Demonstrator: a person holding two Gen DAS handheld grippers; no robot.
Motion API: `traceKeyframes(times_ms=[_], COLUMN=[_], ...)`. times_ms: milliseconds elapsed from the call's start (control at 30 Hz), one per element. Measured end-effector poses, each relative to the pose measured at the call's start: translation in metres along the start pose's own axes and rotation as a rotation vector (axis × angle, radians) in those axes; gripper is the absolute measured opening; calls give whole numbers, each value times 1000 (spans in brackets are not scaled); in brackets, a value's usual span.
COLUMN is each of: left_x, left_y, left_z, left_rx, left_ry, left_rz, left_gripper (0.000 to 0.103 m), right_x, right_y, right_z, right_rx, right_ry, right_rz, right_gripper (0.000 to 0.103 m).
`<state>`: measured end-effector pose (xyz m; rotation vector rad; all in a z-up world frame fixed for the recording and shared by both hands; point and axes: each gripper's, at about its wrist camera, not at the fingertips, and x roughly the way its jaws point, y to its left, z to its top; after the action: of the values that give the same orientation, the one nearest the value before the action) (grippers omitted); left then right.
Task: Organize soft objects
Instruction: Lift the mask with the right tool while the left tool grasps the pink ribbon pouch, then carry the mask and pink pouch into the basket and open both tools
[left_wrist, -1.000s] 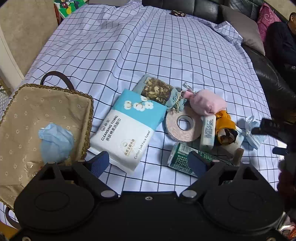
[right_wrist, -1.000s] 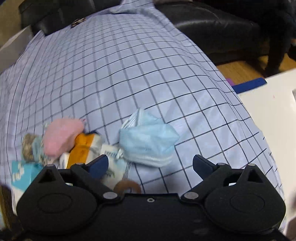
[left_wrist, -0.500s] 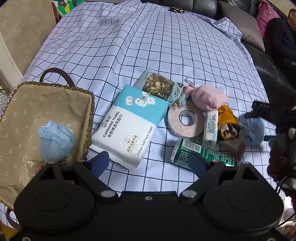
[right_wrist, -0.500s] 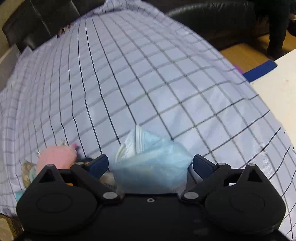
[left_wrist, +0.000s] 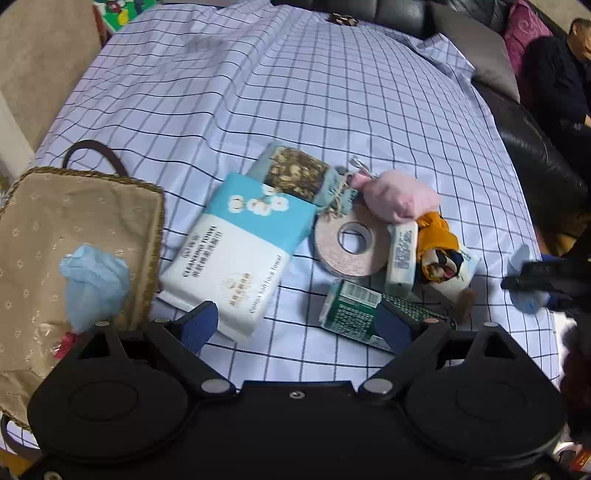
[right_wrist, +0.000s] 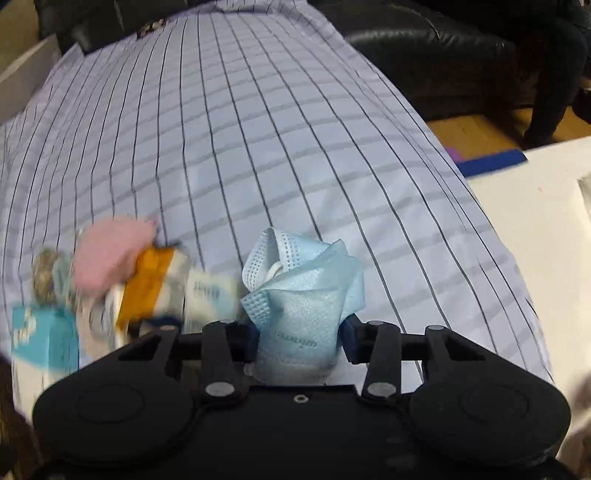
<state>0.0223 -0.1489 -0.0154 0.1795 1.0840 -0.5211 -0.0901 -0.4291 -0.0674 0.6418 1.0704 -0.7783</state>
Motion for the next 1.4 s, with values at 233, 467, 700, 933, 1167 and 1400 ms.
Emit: traceKeyframes(times_ms=[233,467,700,933,1167,1400], left_x=[23,33,75,122,169,181], left_y=[-22,-47,-82,-115,-131,-122], left_z=[12,43,76,100,102,100], left_rx=[-13,3,58,89,121,57], left_ry=[36,-39,-48,0,81,134], left_rz=[-49,-65,-64,-45,13,-79], left_gripper=[88,96,98,98,80,61], right_x=[-56,-73,-76,-79,-78,-85], right_y=[7,8,16,24,34,34], right_z=[-58,-98,-98,-101,-102,-96], right_rx=[-57,-89,-166,-208,-231,-221], right_ry=[64,115,58,51,45,-26], right_rz=[53,135,122,158,156,117], right_gripper=[42,42,42,42,42,42])
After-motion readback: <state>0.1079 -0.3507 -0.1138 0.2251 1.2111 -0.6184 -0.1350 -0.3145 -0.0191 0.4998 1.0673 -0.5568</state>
